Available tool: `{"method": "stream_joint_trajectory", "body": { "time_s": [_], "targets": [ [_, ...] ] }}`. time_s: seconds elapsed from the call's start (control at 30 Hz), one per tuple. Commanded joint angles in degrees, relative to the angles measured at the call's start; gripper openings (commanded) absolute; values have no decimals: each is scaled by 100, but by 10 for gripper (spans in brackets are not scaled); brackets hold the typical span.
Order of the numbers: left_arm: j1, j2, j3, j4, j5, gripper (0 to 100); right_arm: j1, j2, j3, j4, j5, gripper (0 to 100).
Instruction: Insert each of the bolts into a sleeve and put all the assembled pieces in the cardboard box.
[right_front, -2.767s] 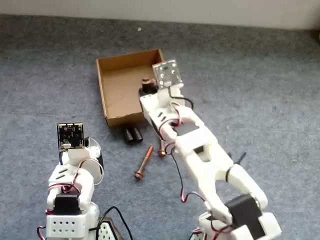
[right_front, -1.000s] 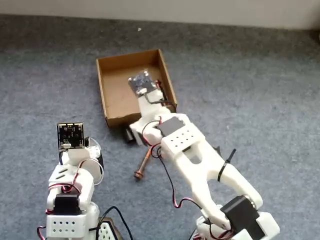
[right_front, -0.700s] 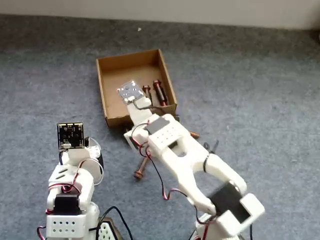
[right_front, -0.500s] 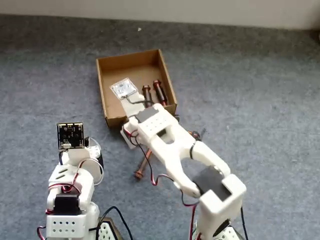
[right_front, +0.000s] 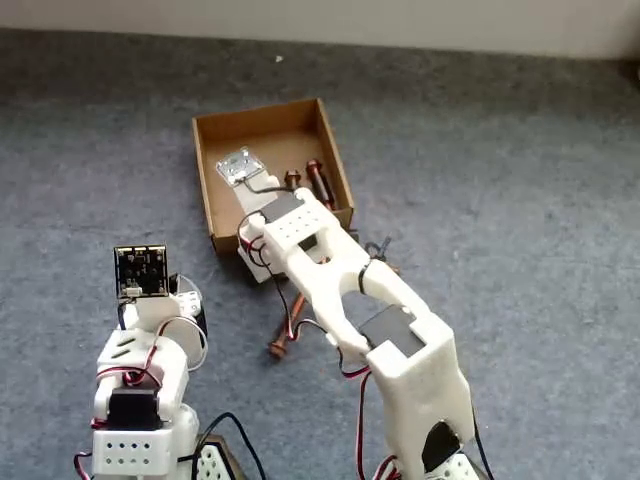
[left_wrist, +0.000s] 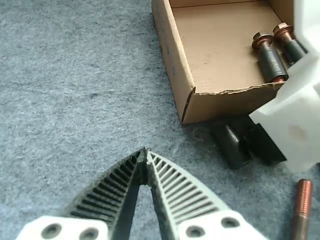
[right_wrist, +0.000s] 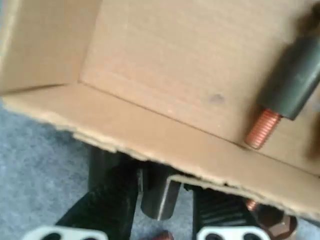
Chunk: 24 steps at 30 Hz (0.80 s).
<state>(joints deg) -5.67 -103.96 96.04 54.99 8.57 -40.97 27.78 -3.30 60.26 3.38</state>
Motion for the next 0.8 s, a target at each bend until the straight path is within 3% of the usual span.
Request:
{"method": "stream_joint_trajectory", "body": {
  "time_s": [0.0,0.27,0.5,0.77],
  "targets": [
    [-66,-13,110,18,-79,6,22,-57,-198,365,70,66],
    [-66,-13,110,18,-79,6,4,-303,-655,1437,70,3],
    [-66,-13,110,18,-79,6,22,-1666,-1007,2571,53,5],
    [-66,-13,110,18,-62,6,31,-3495,602,2615,26,5]
  ]
}}
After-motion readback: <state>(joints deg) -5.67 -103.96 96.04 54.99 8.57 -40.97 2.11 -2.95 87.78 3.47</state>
